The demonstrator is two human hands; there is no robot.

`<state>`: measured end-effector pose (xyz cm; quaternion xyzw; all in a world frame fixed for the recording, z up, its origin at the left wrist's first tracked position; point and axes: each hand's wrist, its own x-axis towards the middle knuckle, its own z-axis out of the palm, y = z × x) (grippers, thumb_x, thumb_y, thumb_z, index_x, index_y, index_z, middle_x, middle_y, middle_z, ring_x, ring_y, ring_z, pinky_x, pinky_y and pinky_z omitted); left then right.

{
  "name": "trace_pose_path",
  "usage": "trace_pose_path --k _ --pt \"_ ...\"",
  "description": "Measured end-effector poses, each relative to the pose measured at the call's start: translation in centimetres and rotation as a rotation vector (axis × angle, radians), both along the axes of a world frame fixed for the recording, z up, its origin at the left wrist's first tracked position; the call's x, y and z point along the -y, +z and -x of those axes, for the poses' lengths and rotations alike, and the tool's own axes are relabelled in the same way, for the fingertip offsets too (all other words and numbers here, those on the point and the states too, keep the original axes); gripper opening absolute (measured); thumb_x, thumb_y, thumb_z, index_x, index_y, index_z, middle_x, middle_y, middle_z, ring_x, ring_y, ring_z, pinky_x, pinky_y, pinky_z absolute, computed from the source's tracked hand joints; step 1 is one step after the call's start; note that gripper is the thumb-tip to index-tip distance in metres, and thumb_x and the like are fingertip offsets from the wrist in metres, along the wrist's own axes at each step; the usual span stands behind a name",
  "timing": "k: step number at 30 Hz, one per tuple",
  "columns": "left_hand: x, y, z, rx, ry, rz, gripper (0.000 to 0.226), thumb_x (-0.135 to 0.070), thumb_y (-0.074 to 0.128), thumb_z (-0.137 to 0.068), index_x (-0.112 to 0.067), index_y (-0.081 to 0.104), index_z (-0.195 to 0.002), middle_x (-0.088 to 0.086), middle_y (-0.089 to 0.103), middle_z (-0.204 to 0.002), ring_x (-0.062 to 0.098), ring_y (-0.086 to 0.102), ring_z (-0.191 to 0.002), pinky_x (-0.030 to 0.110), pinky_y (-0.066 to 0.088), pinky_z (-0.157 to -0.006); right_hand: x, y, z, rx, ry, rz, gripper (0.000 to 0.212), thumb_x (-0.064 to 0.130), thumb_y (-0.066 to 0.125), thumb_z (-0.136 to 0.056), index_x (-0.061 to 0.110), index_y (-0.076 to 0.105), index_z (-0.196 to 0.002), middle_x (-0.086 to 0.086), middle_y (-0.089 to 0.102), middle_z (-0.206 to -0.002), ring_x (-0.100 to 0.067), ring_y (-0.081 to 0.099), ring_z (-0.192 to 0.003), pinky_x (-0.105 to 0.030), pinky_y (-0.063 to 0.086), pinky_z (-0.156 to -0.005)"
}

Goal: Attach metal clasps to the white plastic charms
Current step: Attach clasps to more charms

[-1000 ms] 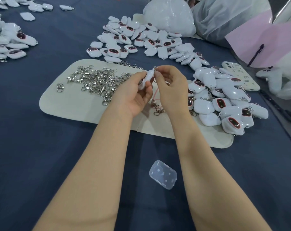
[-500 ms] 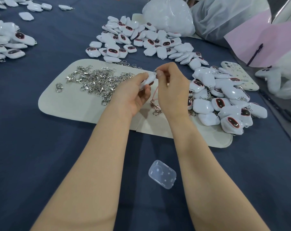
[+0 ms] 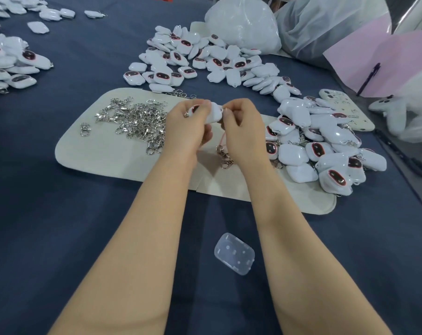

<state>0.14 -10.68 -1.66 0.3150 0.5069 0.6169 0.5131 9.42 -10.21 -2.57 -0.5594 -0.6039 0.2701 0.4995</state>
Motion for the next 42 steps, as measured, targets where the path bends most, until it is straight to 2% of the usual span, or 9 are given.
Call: trace_pose_path --k 3,9,18,22,27,31,36,39,42 --pt "-0.1 -0.1 0.2 0.317 -0.018 0.155 0.012 -0.014 0.062 -0.090 -0.009 0.056 -0.080 0.005 0.054 -0.073 0.004 0.047 -0.037 0.014 0.042 -0.039 0.1 0.1 0.6 -0.141 -0.033 0.016 0.014 0.010 0.053 -0.093 0.023 0.053 -0.087 0.009 0.060 -0.083 -0.015 0.061 -0.085 -0.043 0.052 -0.086" --pt "-0.2 -0.3 0.2 0.458 -0.036 0.221 0.014 -0.014 0.064 -0.089 -0.009 0.057 -0.078 0.007 0.055 -0.080 0.005 0.046 -0.038 0.014 0.042 -0.037 0.0 0.3 0.5 -0.186 -0.076 0.001 0.012 0.006 0.056 -0.091 0.017 0.058 -0.086 0.008 0.061 -0.077 -0.008 0.060 -0.069 -0.037 0.054 -0.080" --pt "0.0 0.3 0.1 -0.161 0.073 -0.078 0.002 -0.017 0.061 -0.091 -0.018 0.062 -0.093 -0.004 0.057 -0.077 0.009 0.049 -0.054 0.015 0.043 -0.044 0.1 0.5 -0.6 0.115 0.028 -0.087 0.014 0.005 0.051 -0.092 0.016 0.055 -0.086 0.005 0.060 -0.080 -0.016 0.060 -0.081 -0.023 0.047 -0.074" --pt "0.0 -0.1 -0.1 -0.217 0.068 -0.076 0.009 -0.021 0.062 -0.090 -0.016 0.061 -0.098 -0.002 0.058 -0.080 0.011 0.051 -0.058 0.015 0.043 -0.046 0.1 0.3 -1.0 0.140 0.046 -0.077 0.011 0.004 0.052 -0.092 0.013 0.058 -0.089 0.001 0.062 -0.084 -0.015 0.057 -0.081 -0.023 0.046 -0.075" --pt "-0.2 -0.5 -0.1 -0.208 0.083 -0.006 0.015 -0.025 0.064 -0.088 -0.017 0.054 -0.095 0.000 0.058 -0.084 0.009 0.052 -0.057 0.019 0.045 -0.051 0.0 0.6 -1.4 0.071 0.082 0.034 0.020 0.006 0.050 -0.091 0.017 0.060 -0.106 0.009 0.060 -0.103 -0.003 0.055 -0.090 -0.005 0.041 -0.074" --pt "0.3 0.0 -0.8 -0.262 0.010 -0.080 0.013 -0.034 0.054 -0.094 -0.027 0.060 -0.086 -0.004 0.064 -0.078 0.006 0.057 -0.056 0.023 0.051 -0.060 0.0 1.5 -1.6 0.013 0.122 0.100 0.017 0.019 0.053 -0.094 0.018 0.063 -0.108 0.003 0.066 -0.106 -0.009 0.061 -0.098 -0.031 0.051 -0.089" --pt "0.7 0.3 -2.3 -0.224 -0.044 -0.087 0.025 -0.035 0.044 -0.099 -0.022 0.060 -0.112 -0.008 0.058 -0.102 0.006 0.062 -0.071 0.023 0.053 -0.069 0.1 3.7 -4.6 0.045 -0.306 -0.105 0.014 0.016 0.049 -0.096 0.018 0.062 -0.101 0.006 0.061 -0.100 -0.002 0.053 -0.085 -0.006 0.036 -0.073" --pt "0.3 0.1 -2.6 -0.159 -0.032 -0.026 0.014 -0.025 0.047 -0.097 -0.016 0.057 -0.102 -0.005 0.058 -0.098 0.002 0.056 -0.062 0.020 0.049 -0.062 0.0 4.3 -8.1 0.157 -0.642 -0.059 0.023 0.014 0.042 -0.097 0.020 0.060 -0.109 0.002 0.058 -0.116 -0.013 0.050 -0.106 -0.022 0.038 -0.090" --pt "-0.6 0.6 -3.0 -0.062 -0.011 0.031 0.009 -0.016 0.049 -0.094 -0.018 0.055 -0.087 -0.006 0.055 -0.080 0.005 0.054 -0.063 0.019 0.048 -0.060 -0.2 3.7 -8.7 0.291 -0.773 -0.014 0.030 0.007 0.042 -0.095 0.018 0.056 -0.120 -0.003 0.046 -0.135 -0.023 0.033 -0.131 -0.036 0.028 -0.109"
